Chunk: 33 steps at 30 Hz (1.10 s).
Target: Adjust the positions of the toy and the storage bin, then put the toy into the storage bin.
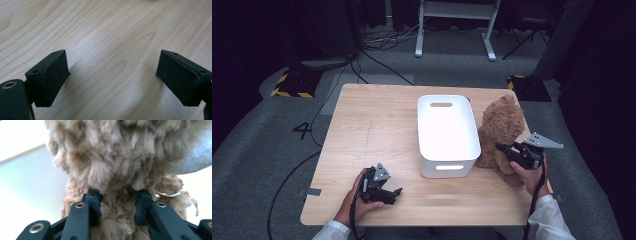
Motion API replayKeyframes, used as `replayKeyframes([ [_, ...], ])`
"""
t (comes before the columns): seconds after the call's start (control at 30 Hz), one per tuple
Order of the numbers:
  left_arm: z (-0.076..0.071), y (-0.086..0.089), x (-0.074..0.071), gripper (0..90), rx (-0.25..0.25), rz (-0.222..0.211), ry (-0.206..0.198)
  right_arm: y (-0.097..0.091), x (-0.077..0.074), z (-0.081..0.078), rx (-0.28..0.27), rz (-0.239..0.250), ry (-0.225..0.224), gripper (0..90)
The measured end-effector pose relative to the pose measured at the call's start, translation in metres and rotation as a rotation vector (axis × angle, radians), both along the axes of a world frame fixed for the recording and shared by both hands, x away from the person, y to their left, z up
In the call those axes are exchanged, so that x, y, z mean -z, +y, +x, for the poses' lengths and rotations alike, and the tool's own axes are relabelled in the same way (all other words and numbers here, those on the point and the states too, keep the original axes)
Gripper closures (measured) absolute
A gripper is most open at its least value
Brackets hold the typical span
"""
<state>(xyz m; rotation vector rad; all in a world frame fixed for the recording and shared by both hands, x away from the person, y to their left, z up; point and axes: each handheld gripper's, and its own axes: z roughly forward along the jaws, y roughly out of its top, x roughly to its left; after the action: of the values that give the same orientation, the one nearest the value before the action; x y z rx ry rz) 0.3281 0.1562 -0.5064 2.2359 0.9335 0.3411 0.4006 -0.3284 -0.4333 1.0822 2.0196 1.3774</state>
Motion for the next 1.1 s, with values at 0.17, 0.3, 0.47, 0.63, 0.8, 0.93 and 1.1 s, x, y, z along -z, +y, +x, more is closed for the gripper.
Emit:
replayKeyframes([
  [0.17, 0.0, 0.0, 0.0, 10.7, 0.002, 0.0, 0.001, -0.003, 0.0, -0.001, -0.001, 0.006, -0.001, 66.0],
  [0.3, 0.0, 0.0, 0.0, 10.8, 0.0, 0.0, 0.0, -0.005, -0.003, -0.005, 0.002, 0.009, -0.018, 66.2],
  [0.47, 0.0, 0.0, 0.0, 10.8, 0.0, 0.0, 0.0, -0.01, -0.008, -0.009, 0.017, 0.034, -0.037, 66.4],
  [0.63, 0.0, 0.0, 0.0, 10.7, 0.004, 0.002, 0.0, -0.017, -0.013, -0.012, 0.033, 0.053, -0.055, 66.4],
  [0.8, 0.002, 0.0, 0.0, 10.6, 0.009, 0.0, -0.001, -0.02, -0.019, -0.016, 0.038, 0.066, -0.071, 66.3],
  [0.93, 0.001, 0.0, 0.0, 10.7, 0.006, 0.0, 0.0, -0.021, -0.023, -0.019, 0.037, 0.074, -0.079, 66.4],
  [1.1, 0.002, 0.0, 0.0, 10.6, 0.007, 0.001, 0.0, -0.018, -0.029, -0.02, 0.029, 0.074, -0.096, 66.4],
])
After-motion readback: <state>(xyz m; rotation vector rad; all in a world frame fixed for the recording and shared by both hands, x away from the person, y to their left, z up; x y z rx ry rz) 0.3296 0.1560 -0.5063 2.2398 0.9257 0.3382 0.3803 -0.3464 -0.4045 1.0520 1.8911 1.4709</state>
